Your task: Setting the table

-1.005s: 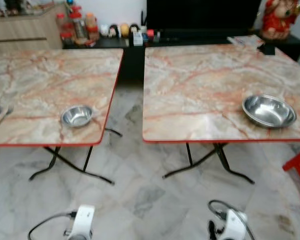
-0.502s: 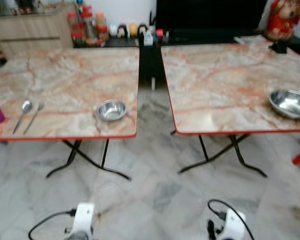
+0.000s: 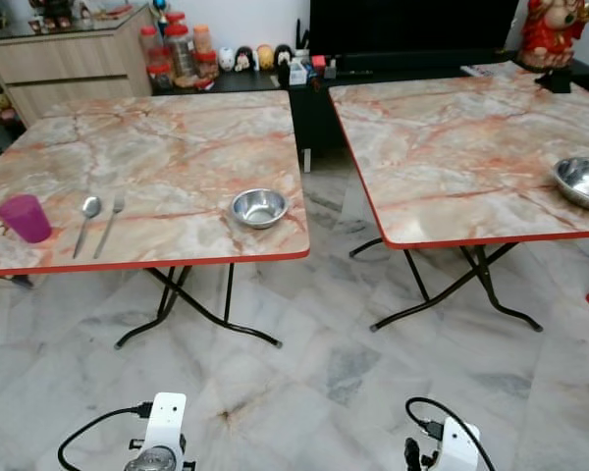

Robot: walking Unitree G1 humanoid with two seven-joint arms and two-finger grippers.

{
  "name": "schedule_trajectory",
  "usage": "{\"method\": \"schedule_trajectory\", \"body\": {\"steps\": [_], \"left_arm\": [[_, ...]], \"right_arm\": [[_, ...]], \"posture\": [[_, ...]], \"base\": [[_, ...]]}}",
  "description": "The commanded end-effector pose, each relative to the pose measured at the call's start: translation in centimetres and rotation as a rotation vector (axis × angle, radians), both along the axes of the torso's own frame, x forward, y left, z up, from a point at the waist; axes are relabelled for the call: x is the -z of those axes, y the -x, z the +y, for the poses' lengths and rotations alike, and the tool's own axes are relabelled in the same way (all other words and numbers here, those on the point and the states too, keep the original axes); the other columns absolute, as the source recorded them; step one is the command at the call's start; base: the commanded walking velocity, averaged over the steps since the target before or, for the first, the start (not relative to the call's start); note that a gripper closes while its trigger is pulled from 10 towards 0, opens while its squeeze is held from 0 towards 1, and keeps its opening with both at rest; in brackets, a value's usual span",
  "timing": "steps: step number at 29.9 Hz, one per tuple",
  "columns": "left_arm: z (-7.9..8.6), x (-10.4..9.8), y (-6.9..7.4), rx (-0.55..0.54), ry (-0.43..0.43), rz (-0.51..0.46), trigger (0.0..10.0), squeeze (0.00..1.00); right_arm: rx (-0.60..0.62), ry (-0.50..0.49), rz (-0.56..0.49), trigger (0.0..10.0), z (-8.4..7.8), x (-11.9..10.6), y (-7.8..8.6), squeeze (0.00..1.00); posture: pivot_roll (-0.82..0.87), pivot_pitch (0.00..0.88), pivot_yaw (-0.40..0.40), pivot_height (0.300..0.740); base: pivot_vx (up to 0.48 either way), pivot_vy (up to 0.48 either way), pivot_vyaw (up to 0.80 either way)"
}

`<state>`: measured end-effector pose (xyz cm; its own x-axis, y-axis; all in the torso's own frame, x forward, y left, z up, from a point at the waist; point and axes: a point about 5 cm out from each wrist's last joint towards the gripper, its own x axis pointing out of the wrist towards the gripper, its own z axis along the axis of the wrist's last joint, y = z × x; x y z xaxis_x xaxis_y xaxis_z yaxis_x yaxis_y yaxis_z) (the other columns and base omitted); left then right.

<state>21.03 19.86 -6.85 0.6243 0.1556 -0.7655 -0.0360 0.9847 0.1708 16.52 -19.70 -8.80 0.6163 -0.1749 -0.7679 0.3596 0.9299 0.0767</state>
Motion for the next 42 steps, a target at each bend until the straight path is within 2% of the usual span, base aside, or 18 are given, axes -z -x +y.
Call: {"method": "schedule_trajectory", "body": {"steps": [1, 12, 22, 26, 35, 42], "left_arm": [[-0.3, -0.1, -0.2, -0.002, 0.019, -0.016, 10.0, 0.0], [-0.5, 0.0, -0.1, 0.016, 0.02, -0.02, 10.0, 0.0], [-0.3, 0.2, 0.3, 0.013, 0.014, -0.009, 10.0, 0.0], [-0.2, 0.4, 0.7, 0.002, 0.013, 0.002, 10.0, 0.0], [0.0, 0.2, 0.5, -0.03, 0.016, -0.011, 10.0, 0.0], [0.2, 0.5, 1.1, -0.049, 0.02, 0.006, 10.0, 0.0]], "right_arm": [[-0.001, 0.002, -0.003, 10.0, -0.2, -0.1, -0.2, 0.0], [-0.004, 0.001, -0.015, 10.0, -0.2, -0.3, -0.5, 0.0], [-0.025, -0.014, 0.01, 10.0, 0.0, 0.0, -0.2, 0.0], [-0.029, -0.01, -0.01, 10.0, -0.1, -0.2, -0.5, 0.0], [-0.03, -0.008, -0.021, 10.0, -0.3, -0.4, -1.0, 0.0], [-0.05, -0.001, -0.019, 10.0, -0.1, -0.4, -0.9, 0.0]], "posture": [[-0.06, 0.0, 0.034, 0.74], [-0.05, 0.0, 0.035, 0.74], [-0.05, 0.0, 0.026, 0.74], [-0.05, 0.0, 0.018, 0.74], [-0.04, 0.0, 0.006, 0.74], [-0.04, 0.0, -0.001, 0.74]], "base": [[0.0, 0.0, 0.0], [0.0, 0.0, 0.0], [0.266, 0.0, -0.13], [0.268, 0.0, 0.0], [0.264, 0.0, 0.0], [0.262, 0.0, 0.48]]}}
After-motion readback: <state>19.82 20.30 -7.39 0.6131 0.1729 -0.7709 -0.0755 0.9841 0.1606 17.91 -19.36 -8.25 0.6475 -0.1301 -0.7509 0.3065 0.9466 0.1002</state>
